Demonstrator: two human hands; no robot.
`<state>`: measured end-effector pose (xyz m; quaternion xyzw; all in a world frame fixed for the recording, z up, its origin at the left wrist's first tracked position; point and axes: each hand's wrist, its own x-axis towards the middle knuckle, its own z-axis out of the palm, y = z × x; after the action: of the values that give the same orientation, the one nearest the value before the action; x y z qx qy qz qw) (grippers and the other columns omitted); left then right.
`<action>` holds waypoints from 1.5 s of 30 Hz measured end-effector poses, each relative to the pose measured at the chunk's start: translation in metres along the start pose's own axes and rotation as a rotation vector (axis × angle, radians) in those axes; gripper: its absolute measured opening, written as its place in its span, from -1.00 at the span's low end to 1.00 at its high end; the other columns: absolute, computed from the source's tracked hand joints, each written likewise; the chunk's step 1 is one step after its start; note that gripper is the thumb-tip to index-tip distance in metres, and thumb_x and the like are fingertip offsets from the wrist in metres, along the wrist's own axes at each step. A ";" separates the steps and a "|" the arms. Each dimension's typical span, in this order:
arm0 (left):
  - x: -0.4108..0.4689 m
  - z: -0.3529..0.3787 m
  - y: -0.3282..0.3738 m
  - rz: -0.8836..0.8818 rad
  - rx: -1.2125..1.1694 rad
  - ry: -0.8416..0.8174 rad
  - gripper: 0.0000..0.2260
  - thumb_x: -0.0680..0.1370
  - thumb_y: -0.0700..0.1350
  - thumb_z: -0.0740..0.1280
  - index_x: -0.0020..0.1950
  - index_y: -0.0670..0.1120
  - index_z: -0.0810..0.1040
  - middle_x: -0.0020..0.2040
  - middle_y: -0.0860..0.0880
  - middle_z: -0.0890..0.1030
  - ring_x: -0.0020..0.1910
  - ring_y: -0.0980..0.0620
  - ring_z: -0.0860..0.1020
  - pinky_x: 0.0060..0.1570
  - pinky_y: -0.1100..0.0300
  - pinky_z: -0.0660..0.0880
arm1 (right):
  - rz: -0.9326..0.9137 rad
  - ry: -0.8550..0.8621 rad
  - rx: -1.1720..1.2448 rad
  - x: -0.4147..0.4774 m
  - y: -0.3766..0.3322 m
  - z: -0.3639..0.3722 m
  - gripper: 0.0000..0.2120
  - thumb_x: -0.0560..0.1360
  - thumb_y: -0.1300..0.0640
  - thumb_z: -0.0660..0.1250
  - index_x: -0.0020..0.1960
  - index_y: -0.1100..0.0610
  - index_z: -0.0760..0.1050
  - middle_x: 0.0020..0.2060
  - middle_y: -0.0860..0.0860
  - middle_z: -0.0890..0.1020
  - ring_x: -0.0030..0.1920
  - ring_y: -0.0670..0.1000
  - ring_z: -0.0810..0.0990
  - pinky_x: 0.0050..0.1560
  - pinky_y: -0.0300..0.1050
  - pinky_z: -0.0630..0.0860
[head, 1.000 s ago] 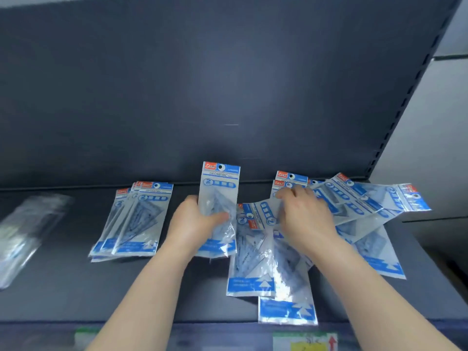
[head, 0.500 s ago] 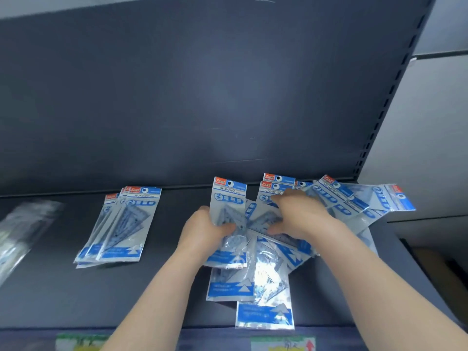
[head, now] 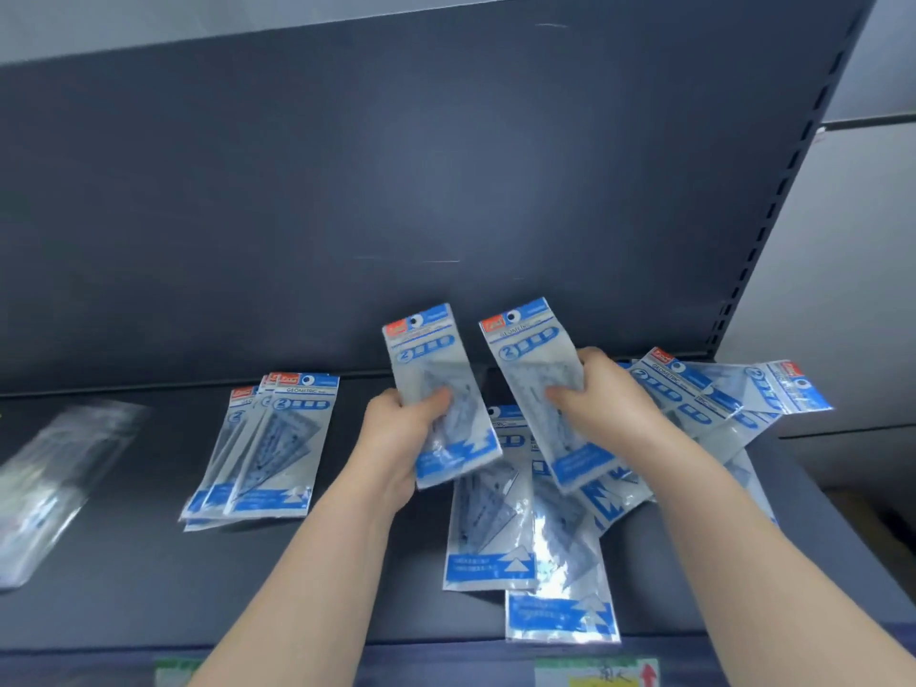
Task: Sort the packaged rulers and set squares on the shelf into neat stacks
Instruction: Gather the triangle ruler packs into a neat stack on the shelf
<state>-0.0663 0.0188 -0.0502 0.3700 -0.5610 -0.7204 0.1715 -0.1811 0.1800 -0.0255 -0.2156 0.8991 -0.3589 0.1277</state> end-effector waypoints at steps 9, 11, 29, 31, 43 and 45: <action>-0.006 -0.043 0.017 -0.021 -0.091 -0.113 -0.82 0.55 -0.24 0.37 0.14 -0.16 0.57 -0.03 -0.10 0.72 -0.10 -0.05 0.70 -0.20 0.06 0.60 | -0.014 -0.090 0.341 -0.014 -0.060 0.053 -0.85 0.50 0.21 0.24 -0.07 -0.04 0.45 0.00 0.02 0.63 0.00 0.06 0.61 0.08 0.04 0.56; -0.005 -0.065 0.022 0.016 -0.032 -0.055 -0.85 0.54 -0.25 0.38 0.10 -0.14 0.58 -0.05 -0.09 0.72 -0.12 -0.05 0.70 -0.19 0.06 0.61 | 0.005 -0.086 0.325 -0.012 -0.067 0.068 -0.79 0.50 0.19 0.25 0.12 0.01 0.44 0.04 0.02 0.61 0.03 0.07 0.60 0.11 0.08 0.55; 0.022 -0.182 0.040 0.100 0.327 -0.069 -0.88 0.56 -0.17 0.33 0.09 -0.06 0.58 -0.03 -0.09 0.70 -0.06 -0.10 0.69 -0.02 -0.07 0.63 | 0.143 -0.241 0.806 -0.016 -0.140 0.174 -0.78 0.57 0.34 0.19 0.16 0.19 0.51 -0.01 0.14 0.68 -0.01 0.16 0.66 0.02 0.03 0.58; 0.032 -0.189 0.039 0.163 0.526 0.045 -0.93 0.53 -0.15 0.35 -0.02 0.00 0.55 -0.06 -0.06 0.67 -0.06 -0.10 0.65 0.02 -0.04 0.60 | 0.171 -0.106 0.685 -0.011 -0.134 0.171 -0.76 0.56 0.32 0.19 0.16 0.15 0.50 -0.01 0.12 0.67 -0.01 0.13 0.64 -0.03 0.00 0.57; 0.029 -0.199 0.034 0.336 1.330 0.093 -0.74 0.56 0.02 0.27 0.23 0.01 0.53 0.18 -0.02 0.58 0.13 -0.14 0.55 0.01 0.09 0.48 | -0.047 -0.202 -0.191 -0.024 -0.144 0.203 -0.96 0.44 0.02 0.31 -0.17 -0.03 0.50 -0.04 0.09 0.43 0.00 0.13 0.45 -0.16 -0.15 0.42; 0.026 -0.197 0.033 0.366 1.320 0.110 -0.74 0.57 -0.01 0.26 0.24 0.00 0.53 0.22 -0.03 0.54 0.12 -0.15 0.55 -0.03 0.10 0.46 | -0.059 -0.180 -0.158 -0.026 -0.143 0.204 -0.83 0.43 0.05 0.32 -0.32 -0.04 0.41 -0.10 0.06 0.42 -0.10 0.09 0.46 -0.28 -0.16 0.36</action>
<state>0.0538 -0.1426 -0.0474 0.3325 -0.9264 -0.1675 0.0573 -0.0374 -0.0209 -0.0679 -0.2828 0.9026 -0.2700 0.1798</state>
